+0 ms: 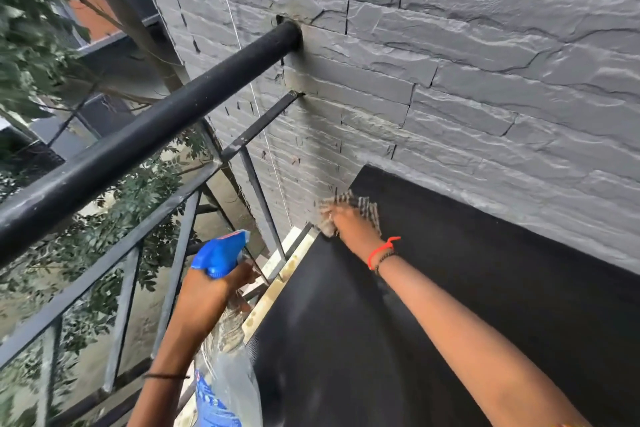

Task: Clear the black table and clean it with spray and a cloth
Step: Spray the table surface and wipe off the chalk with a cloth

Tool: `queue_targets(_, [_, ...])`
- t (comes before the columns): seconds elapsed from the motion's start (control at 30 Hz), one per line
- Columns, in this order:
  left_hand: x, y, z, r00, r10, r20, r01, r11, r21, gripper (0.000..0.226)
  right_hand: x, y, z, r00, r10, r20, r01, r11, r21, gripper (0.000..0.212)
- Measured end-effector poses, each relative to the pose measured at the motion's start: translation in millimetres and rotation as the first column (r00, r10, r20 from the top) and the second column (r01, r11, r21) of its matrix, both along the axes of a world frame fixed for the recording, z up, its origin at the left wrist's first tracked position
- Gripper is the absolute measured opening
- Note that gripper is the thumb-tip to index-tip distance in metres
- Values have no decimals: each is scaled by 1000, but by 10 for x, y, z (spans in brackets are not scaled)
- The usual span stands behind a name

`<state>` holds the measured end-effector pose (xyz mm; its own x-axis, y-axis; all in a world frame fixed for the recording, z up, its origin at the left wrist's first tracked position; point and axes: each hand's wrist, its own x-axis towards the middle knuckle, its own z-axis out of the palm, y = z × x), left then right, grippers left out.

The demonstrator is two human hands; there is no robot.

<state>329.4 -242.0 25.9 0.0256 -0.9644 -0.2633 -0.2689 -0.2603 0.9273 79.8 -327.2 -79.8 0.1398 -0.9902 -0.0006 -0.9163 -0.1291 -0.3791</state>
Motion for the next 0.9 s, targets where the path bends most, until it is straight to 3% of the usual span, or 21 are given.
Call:
queue_targets(0.1, [36,59,40,1000,6,11,-6,1000,-8,13,252,566,40,985,171,-4,-171,985,-20,37])
queue_targets(0.17, [48,116,79,1000,3,18,-3,1000,-25,13,332,1036,-35,965,261,-12,-260,958,-120,36])
queue_targets(0.33, [109,296,141,999,18,26,-17,999,-39,13,129,2161,-439,923,385,-24,-385,921,-48,30])
queue_targets(0.4, [166,398,164,999,24,28,-23,999,-34,12,-138,2415,-505,937,349,3,-348,936,-46,26])
queue_targets(0.5, [270,554,187,999,37,5,-37,999,-23,22,-501,2403,-531,983,156,97,-153,987,-39,67])
queue_targets(0.53, [310,653,210,999,41,-4,-41,999,-14,28,-520,2359,-502,990,95,100,-94,995,-15,71])
queue_targets(0.7, [477,1040,262,999,43,-22,-44,999,-15,21,65,2006,-321,998,0,59,1,1000,-16,41])
queue_targets(0.8, [644,1290,272,999,54,-3,-54,998,-18,20,710,2177,-188,991,124,51,-117,986,-117,32])
queue_targets(0.9, [821,1489,269,996,91,8,-91,996,-18,17,1243,2593,-105,959,282,3,-277,944,-180,36])
